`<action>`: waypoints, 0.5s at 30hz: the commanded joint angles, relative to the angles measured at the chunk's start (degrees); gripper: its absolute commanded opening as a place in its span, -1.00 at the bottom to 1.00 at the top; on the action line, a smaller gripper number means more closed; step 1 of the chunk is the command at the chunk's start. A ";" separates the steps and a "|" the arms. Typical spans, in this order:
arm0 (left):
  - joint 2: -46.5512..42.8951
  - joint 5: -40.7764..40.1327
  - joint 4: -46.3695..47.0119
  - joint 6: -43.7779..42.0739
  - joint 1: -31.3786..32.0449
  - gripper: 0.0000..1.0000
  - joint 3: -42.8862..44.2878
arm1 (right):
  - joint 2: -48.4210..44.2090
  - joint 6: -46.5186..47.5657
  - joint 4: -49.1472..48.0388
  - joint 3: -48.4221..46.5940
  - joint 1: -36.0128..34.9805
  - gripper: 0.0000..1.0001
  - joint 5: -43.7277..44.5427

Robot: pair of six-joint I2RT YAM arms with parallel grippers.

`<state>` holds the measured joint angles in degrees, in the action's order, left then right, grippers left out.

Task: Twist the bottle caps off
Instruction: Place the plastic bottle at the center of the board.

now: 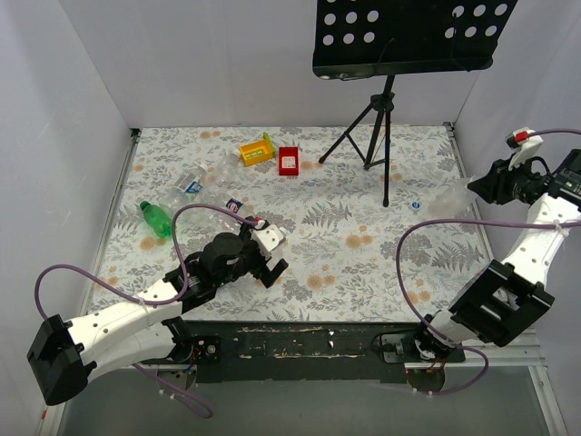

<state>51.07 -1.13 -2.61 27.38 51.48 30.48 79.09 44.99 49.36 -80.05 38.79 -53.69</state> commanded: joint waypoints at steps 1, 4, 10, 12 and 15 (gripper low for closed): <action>-0.36 -0.28 0.15 -0.83 -0.24 0.96 0.28 | 1.94 -6.32 -14.02 -1.96 -1.86 -0.97 4.11; -0.36 -0.72 0.15 -0.92 -0.33 0.96 0.11 | 3.52 -8.94 -19.64 -1.16 -3.63 -0.97 6.06; 0.26 -1.07 0.41 -1.18 -0.24 0.96 0.02 | 9.59 -12.91 -24.92 -2.48 -7.05 -0.97 8.51; 0.52 -1.07 0.33 -1.27 -0.24 0.96 0.11 | 11.08 -13.61 -26.42 -2.48 -8.19 -0.97 9.83; 0.87 -1.25 0.24 -1.36 -0.24 0.96 0.02 | 13.54 -14.67 -27.22 -3.53 -9.08 -0.95 10.89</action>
<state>51.70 -1.41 -2.57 26.79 51.48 30.48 91.02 32.82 26.89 -80.16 31.07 -44.71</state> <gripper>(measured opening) 0.981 0.374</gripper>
